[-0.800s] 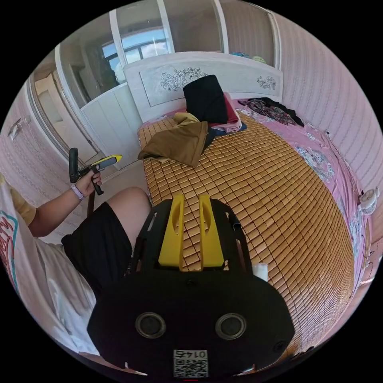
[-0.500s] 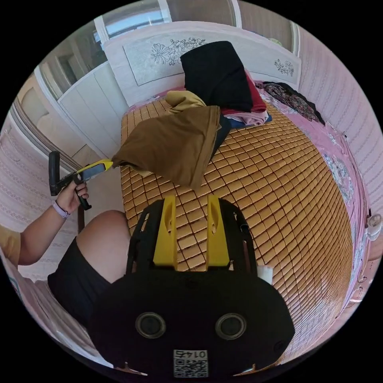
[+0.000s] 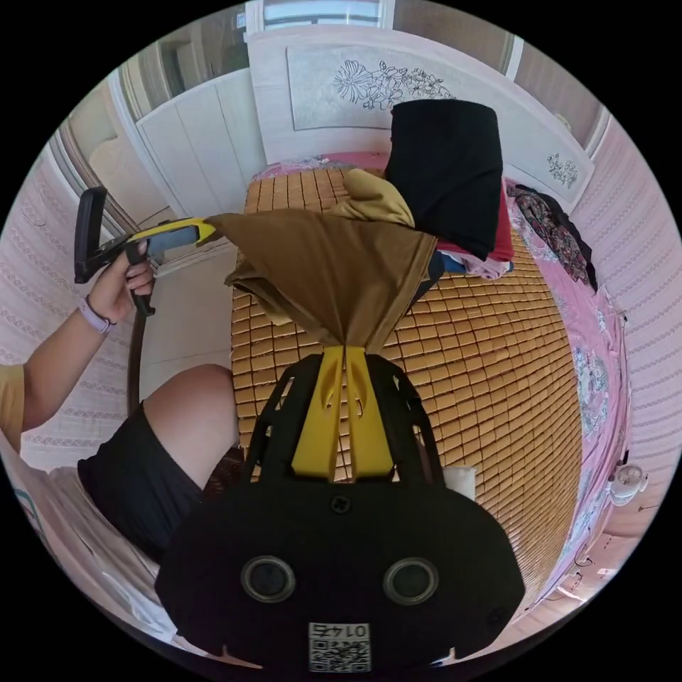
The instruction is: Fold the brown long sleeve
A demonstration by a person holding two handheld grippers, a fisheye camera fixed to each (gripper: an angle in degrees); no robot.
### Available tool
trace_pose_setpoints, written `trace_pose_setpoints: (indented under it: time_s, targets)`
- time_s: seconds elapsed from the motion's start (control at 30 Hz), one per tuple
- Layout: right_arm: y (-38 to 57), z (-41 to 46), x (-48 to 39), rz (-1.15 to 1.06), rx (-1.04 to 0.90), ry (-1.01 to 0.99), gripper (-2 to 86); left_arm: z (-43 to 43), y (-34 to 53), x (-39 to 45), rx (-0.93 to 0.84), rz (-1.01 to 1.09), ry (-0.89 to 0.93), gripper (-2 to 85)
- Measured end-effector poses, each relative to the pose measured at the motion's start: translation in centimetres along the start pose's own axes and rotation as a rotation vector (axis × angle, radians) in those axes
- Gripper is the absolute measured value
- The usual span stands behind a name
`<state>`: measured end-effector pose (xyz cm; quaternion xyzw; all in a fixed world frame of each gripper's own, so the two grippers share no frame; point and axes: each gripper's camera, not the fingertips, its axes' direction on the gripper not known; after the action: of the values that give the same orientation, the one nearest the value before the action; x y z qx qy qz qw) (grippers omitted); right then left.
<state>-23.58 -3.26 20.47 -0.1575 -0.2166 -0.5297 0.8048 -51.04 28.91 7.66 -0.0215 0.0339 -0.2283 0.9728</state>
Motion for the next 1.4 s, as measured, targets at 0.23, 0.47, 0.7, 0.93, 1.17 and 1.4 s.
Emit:
trace_pose_setpoints:
  time_s: [0.23,0.47,0.7,0.93,1.17,1.4]
  targets:
    - [6.0,-12.7,-0.4,-0.027,0.236,-0.158,-0.4,-7.6,-10.4,8.2,0.170,0.203,0.004,-1.0]
    - [17.0,-21.9,-0.7,-0.020,0.543,-0.229,-0.4,-12.0,-19.2,20.0,0.278,0.441,0.049,-1.0]
    - [35.3,-24.3,4.7,0.294,0.773,-0.195,-0.4,-6.2,-23.9,39.0,0.227,0.767,0.362,-0.6]
    - [55.5,-12.9,9.8,1.023,0.525,-0.163,-0.3,14.4,-14.2,48.2,-0.362,0.591,0.902,5.7]
    - [65.5,-5.3,9.2,1.330,0.233,-0.188,-0.2,17.9,-5.4,35.2,-0.529,0.315,0.648,6.5]
    - [66.2,-2.7,11.2,1.363,0.290,-0.287,-0.2,20.6,-3.2,31.6,-0.624,0.351,0.287,6.8]
